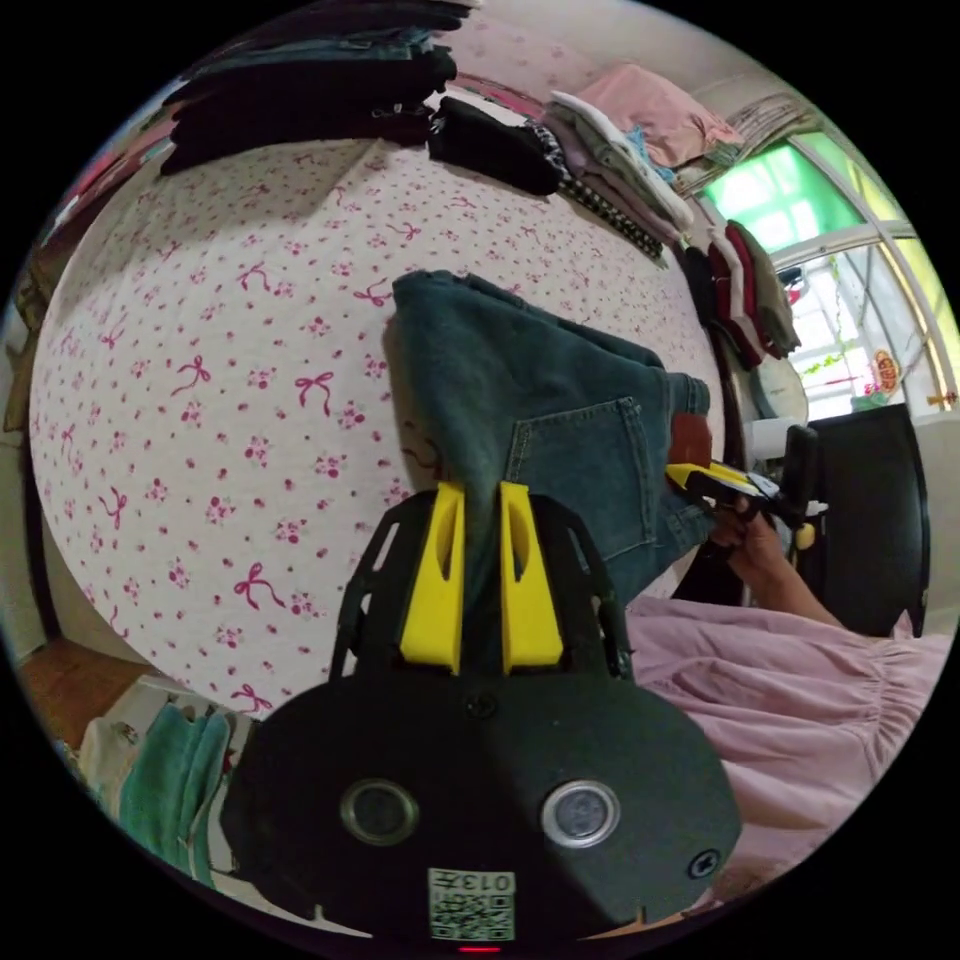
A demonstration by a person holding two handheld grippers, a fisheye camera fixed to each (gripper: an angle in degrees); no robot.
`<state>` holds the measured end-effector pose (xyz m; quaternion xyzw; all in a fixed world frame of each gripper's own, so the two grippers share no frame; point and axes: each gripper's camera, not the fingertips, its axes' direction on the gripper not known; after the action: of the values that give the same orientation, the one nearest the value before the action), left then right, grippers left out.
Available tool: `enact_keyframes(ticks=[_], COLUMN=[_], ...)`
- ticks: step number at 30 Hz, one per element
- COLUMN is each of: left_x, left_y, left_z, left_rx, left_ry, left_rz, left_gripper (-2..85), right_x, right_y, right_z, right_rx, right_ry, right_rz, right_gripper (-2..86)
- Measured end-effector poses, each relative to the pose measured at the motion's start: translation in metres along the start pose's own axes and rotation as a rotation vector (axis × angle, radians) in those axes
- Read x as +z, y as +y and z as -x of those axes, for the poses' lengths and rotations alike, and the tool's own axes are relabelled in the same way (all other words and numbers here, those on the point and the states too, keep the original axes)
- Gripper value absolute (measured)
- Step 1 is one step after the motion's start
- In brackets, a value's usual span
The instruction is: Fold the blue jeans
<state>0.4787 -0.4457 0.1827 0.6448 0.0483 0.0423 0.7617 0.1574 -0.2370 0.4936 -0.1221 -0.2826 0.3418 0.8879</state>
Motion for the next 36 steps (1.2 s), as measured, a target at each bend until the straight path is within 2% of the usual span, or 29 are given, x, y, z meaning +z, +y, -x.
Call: enact_keyframes(ticks=[3, 10, 19, 29, 36], left_x=[-0.010, -0.043, -0.041, 0.013, 0.037], left_y=[0.003, 0.011, -0.055, -0.229, -0.349], left_z=[-0.004, -0.073, -0.200, -0.440, -0.576], left_rx=[0.011, 0.229, 0.448, 0.652, 0.679], left_ry=[0.097, 0.195, 0.332, 0.431, 0.457], left_rz=[-0.051, -0.189, -0.272, -0.334, -0.350], left_gripper=[5.2, 4.7, 4.8, 4.9, 4.8], right_x=[-0.021, -0.101, -0.251, -0.490, -0.640], right_y=[-0.003, 0.008, 0.019, -0.033, -0.108], right_z=[0.017, 0.054, -0.002, -0.175, -0.303], right_rx=[-0.036, -0.154, -0.136, -0.158, -0.159], right_ry=[0.095, 0.232, 0.356, 0.538, 0.618], right_rz=[-0.019, -0.129, -0.314, -0.462, -0.516], right_gripper=[6.2, 5.8, 6.0, 5.9, 5.9])
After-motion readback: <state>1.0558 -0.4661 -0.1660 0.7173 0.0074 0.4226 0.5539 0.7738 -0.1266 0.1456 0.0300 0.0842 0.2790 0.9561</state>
